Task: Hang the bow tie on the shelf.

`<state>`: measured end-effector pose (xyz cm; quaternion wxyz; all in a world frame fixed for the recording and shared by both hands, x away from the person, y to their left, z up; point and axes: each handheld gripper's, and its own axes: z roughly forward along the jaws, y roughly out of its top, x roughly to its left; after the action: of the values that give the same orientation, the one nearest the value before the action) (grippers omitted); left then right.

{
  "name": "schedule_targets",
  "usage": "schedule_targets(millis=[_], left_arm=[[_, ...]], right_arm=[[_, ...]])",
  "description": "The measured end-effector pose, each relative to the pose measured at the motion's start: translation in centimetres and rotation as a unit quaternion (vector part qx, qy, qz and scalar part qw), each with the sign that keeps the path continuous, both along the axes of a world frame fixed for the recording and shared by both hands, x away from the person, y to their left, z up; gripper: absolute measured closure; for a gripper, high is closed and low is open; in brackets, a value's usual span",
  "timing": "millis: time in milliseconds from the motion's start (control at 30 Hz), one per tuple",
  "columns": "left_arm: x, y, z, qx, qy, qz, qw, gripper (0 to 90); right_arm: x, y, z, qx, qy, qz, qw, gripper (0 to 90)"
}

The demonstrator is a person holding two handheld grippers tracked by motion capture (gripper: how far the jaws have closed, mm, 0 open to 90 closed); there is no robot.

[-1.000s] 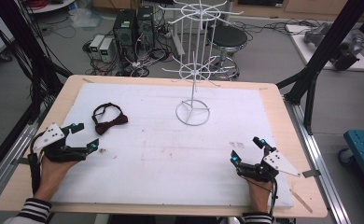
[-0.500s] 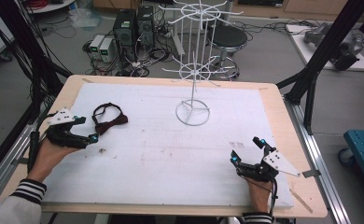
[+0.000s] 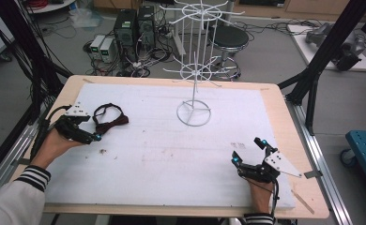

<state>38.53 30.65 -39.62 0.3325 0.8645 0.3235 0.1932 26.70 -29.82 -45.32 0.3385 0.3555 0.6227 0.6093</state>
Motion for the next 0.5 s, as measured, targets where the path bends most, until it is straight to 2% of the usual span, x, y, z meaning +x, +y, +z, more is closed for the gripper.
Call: schedule_targets(millis=[133,400,500], left_arm=[[0.8,-0.2,-0.6,0.016,0.016,0.005,0.9997,10.9],[1.4,-0.5,-1.4,0.030,0.030,0.012,0.9990,10.9],[1.8,-0.8,-1.4,0.044,0.034,0.015,0.9983,10.9]], right_arm=[[0.0,0.0,0.0,0.002,0.001,0.000,1.0000,1.4],[0.0,0.0,0.0,0.002,0.002,-0.001,1.0000,1.4],[0.0,0.0,0.0,0.003,0.002,0.000,1.0000,1.4]])
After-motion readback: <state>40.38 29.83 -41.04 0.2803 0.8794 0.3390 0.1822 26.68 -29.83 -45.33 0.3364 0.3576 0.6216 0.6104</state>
